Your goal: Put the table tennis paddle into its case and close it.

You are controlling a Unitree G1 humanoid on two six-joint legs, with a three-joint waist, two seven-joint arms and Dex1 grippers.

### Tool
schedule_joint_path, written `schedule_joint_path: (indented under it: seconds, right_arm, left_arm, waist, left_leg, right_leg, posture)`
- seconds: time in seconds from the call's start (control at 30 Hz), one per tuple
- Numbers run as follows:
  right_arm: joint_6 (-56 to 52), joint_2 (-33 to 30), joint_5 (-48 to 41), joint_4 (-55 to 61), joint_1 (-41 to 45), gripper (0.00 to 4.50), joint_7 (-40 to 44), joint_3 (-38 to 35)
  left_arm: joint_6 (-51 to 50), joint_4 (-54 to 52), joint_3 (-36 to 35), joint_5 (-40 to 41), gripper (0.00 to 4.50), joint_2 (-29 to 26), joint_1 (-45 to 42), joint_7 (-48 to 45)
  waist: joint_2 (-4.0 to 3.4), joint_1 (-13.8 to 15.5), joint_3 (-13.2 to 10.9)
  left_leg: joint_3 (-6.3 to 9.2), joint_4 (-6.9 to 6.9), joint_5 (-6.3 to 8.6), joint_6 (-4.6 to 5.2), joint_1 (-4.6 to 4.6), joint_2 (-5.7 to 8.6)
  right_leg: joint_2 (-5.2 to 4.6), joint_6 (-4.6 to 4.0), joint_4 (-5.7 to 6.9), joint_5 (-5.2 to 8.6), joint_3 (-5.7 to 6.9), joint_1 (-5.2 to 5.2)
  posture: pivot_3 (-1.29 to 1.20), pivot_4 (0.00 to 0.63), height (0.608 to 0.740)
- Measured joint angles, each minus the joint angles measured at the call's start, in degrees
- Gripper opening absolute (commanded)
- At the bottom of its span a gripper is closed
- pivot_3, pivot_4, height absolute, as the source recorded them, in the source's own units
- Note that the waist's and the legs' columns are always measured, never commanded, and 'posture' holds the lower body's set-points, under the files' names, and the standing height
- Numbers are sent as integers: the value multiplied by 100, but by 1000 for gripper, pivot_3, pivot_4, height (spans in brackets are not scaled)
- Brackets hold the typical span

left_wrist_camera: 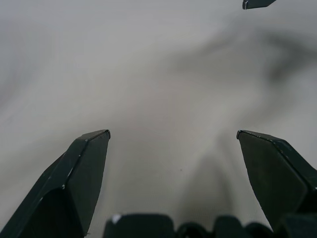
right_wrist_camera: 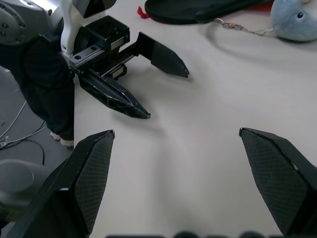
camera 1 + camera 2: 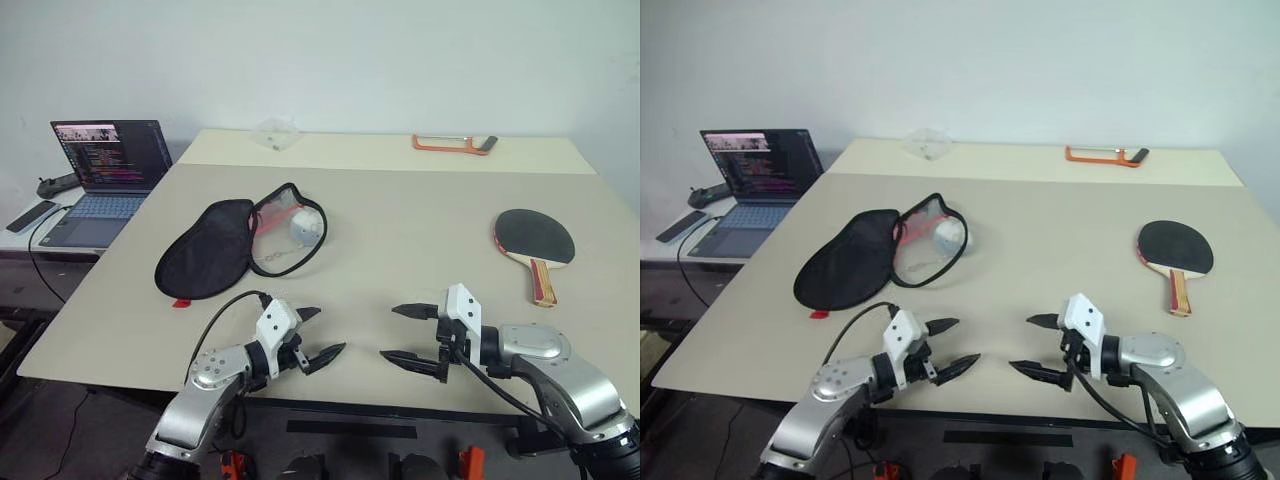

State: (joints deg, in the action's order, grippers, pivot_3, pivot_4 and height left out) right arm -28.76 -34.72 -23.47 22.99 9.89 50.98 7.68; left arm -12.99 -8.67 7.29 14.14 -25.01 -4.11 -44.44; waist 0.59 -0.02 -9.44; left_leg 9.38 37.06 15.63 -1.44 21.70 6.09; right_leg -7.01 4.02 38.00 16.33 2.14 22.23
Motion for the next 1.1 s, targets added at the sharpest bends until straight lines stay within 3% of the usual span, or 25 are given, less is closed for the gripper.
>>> schedule_joint_path:
  seconds: [0.27,0.53,0.8,0.93,1.1]
  right_arm:
    - [-25,54,30,-15,21,4441,-172,3]
    - [-2,-319,13,-37,20,4441,44,-124]
    - [-8,112,41,-95,559,4441,-10,177]
    - [180,-76,193,-114,663,4441,188,249]
    - [23,-103,-115,75,1410,4441,299,127]
  left_arm:
    - [52,7,-98,37,4500,-49,-17,-4]
    - [-346,-325,-474,438,4500,-52,170,131]
    - [-767,-519,-1090,962,4500,-313,567,119]
    - [-1439,-548,-1457,1422,4500,-90,508,576]
    - [-1910,-391,-1540,1681,4500,255,-182,1070]
  waist:
    - [1,2,1]
    - [1,-12,1]
    - [3,-10,2]
    - [6,24,0]
    - [12,5,2]
  left_leg:
    - [-1,0,0,1,0,2]
    - [-3,0,1,1,-1,1]
    - [-2,0,1,2,-1,-1]
    - [-1,11,5,9,4,8]
    - [-1,12,4,7,3,1]
  right_leg:
    - [0,0,-1,0,0,0]
    - [0,0,-1,0,-1,0]
    - [1,-1,-1,0,-1,0]
    - [-5,5,-4,-3,0,-2]
    - [0,5,4,-4,2,-1]
  posture:
    - [0,150,740]
    - [0,150,740]
    - [0,150,740]
    - [0,150,740]
    - [0,150,740]
